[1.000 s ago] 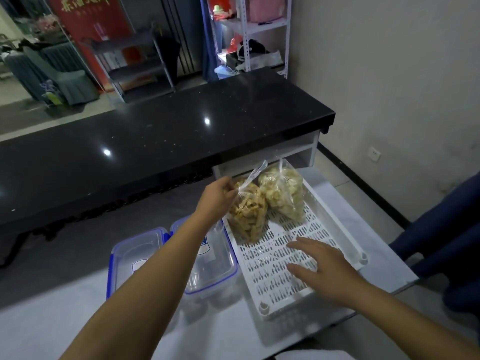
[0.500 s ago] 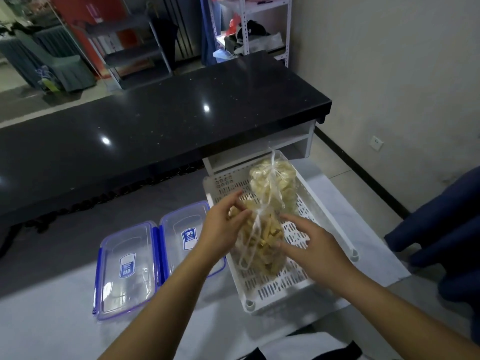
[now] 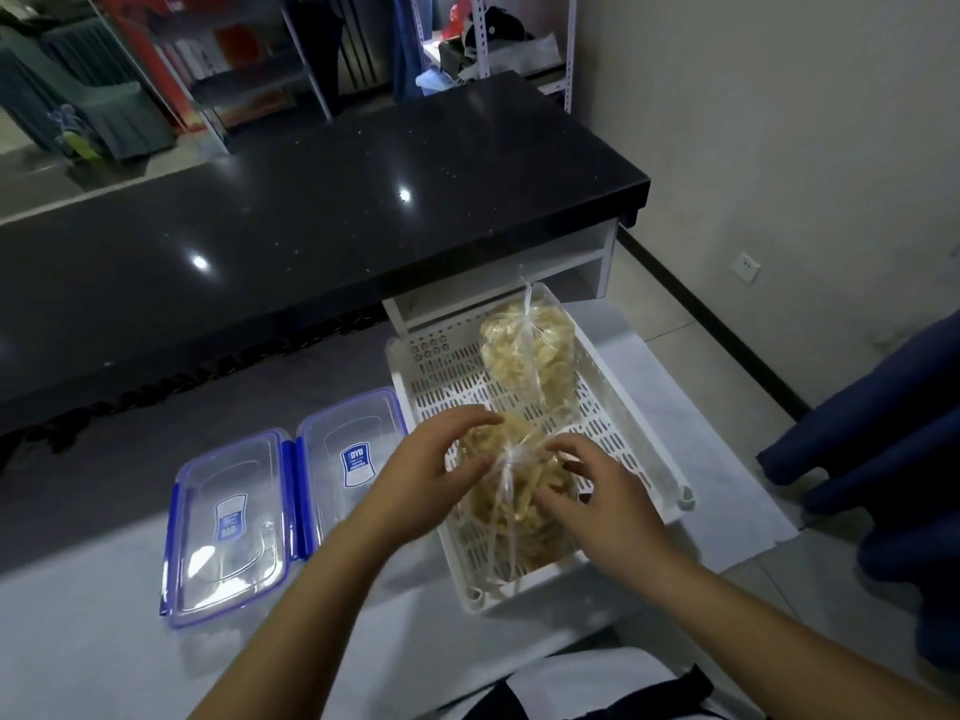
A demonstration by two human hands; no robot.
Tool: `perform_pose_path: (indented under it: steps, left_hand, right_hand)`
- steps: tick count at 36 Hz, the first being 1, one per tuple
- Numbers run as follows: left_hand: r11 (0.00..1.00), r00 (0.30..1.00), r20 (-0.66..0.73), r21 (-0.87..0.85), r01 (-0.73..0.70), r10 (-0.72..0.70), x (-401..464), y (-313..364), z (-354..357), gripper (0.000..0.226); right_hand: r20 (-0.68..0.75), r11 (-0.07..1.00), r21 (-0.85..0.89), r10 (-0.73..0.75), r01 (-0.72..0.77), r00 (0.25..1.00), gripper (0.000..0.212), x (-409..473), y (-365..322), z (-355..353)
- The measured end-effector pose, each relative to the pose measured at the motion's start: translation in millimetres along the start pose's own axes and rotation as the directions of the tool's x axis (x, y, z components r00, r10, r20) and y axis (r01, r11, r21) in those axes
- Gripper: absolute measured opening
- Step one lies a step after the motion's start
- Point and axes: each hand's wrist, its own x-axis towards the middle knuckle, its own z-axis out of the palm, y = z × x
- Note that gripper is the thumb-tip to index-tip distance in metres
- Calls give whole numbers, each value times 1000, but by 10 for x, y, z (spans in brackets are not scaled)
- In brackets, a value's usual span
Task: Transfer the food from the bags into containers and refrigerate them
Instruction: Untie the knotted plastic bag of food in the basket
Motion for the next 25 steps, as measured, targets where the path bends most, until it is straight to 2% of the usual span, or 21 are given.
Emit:
perform_pose_path:
  steps: [2, 4, 8, 12, 14, 25]
  left_hand:
    - [987, 984, 172, 148, -60, 35, 104, 9, -93, 39]
    - [966, 960, 276, 231, -114, 47, 211, 20, -136, 40]
    - [930, 933, 354, 317, -186, 67, 368, 39, -142, 33]
    - [934, 949, 300, 301, -193, 100, 420, 19, -128, 15]
    - [948, 959, 260, 262, -181, 111, 409, 4, -118, 9]
    - [999, 999, -43, -37, 7, -9, 73, 57, -114, 4]
  right_hand:
    - [-12, 999, -21, -32, 31, 999, 26, -26, -9, 29]
    - [-6, 996, -57, -70, 69, 998, 20, -38, -22, 45]
    - [-14, 990, -113, -84, 82, 996, 18, -16, -56, 83]
    - [-59, 983, -155, -112, 102, 992, 6, 66, -73, 122]
    - [-87, 984, -145, -114, 101, 990, 10, 114, -60, 116]
    - [-220, 989, -50, -146, 138, 965, 16, 187, -179, -302]
